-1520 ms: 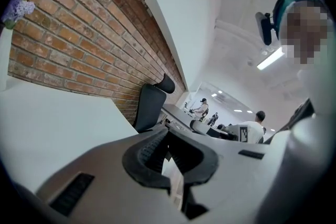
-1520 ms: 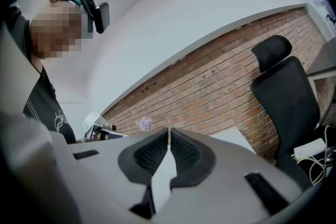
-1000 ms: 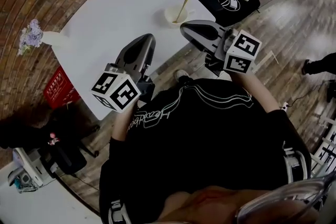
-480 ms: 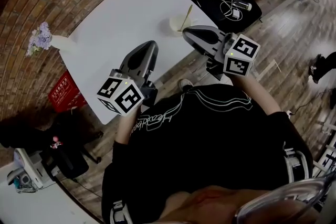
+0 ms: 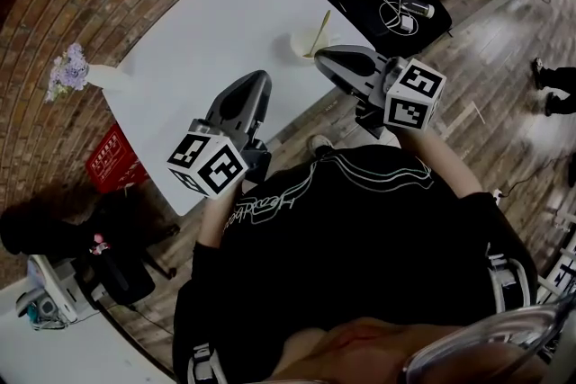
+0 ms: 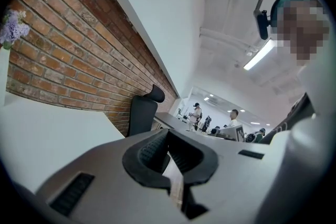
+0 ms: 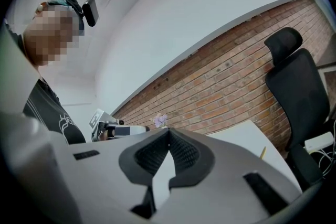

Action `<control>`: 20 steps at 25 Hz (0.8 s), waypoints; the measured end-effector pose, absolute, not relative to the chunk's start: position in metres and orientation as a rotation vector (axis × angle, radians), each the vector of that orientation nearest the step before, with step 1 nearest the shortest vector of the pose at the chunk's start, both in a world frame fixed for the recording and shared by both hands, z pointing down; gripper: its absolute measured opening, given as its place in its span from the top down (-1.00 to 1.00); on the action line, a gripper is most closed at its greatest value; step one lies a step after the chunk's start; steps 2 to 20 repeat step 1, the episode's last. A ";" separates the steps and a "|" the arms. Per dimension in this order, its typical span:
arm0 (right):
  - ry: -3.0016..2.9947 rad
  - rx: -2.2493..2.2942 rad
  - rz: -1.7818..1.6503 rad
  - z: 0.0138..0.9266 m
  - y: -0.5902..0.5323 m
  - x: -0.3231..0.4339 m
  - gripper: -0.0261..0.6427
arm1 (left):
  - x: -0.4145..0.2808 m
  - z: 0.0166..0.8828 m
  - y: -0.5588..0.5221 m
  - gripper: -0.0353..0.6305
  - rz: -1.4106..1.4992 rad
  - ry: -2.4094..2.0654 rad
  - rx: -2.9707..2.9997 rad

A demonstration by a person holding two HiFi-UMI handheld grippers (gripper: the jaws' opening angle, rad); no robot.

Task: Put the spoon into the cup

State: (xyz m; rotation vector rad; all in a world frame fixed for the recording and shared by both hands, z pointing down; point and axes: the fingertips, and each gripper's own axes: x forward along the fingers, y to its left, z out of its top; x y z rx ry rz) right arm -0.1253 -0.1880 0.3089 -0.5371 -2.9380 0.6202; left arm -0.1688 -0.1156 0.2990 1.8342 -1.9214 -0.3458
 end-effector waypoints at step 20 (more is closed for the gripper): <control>-2.935 -0.537 0.625 0.309 -0.190 -0.126 0.93 | -0.170 0.299 -0.118 0.88 -0.345 -1.920 1.835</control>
